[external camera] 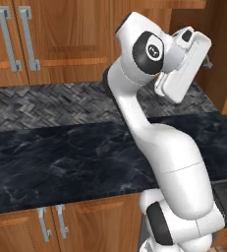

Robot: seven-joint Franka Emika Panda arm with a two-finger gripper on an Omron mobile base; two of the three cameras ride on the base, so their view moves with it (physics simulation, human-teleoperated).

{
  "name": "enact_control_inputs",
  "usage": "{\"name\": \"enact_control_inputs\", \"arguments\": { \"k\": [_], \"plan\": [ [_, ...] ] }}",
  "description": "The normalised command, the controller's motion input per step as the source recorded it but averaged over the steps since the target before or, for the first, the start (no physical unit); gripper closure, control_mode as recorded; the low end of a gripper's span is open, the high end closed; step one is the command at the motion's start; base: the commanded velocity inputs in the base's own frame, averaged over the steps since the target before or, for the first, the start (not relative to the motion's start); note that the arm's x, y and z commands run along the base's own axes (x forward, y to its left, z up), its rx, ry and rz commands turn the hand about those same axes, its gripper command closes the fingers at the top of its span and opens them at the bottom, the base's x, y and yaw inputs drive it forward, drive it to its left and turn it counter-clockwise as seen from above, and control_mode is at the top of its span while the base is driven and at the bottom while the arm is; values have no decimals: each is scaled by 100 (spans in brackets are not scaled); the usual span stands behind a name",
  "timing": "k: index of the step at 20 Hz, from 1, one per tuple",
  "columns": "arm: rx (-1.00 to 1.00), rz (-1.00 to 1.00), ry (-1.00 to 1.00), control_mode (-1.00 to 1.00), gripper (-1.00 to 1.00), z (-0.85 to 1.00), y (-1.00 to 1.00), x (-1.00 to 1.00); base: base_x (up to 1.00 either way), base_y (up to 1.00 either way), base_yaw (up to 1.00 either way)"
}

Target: Open the cabinet and setup a tea strainer by placing it in the bowl upright.

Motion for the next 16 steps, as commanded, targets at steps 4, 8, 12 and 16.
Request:
{"name": "enact_control_inputs", "arguments": {
  "k": [4,8,12,16],
  "plan": [
    [-25,-6,24,-100,-100,-12,-29,84,0,0,0],
    [-11,-7,19,-100,-100,-1,-72,72,0,0,0],
    [-1,-5,22,-100,-100,0,-79,66,0,0,0],
    [0,-11,28,-100,-100,0,-83,57,0,0,0]
  ]
}}
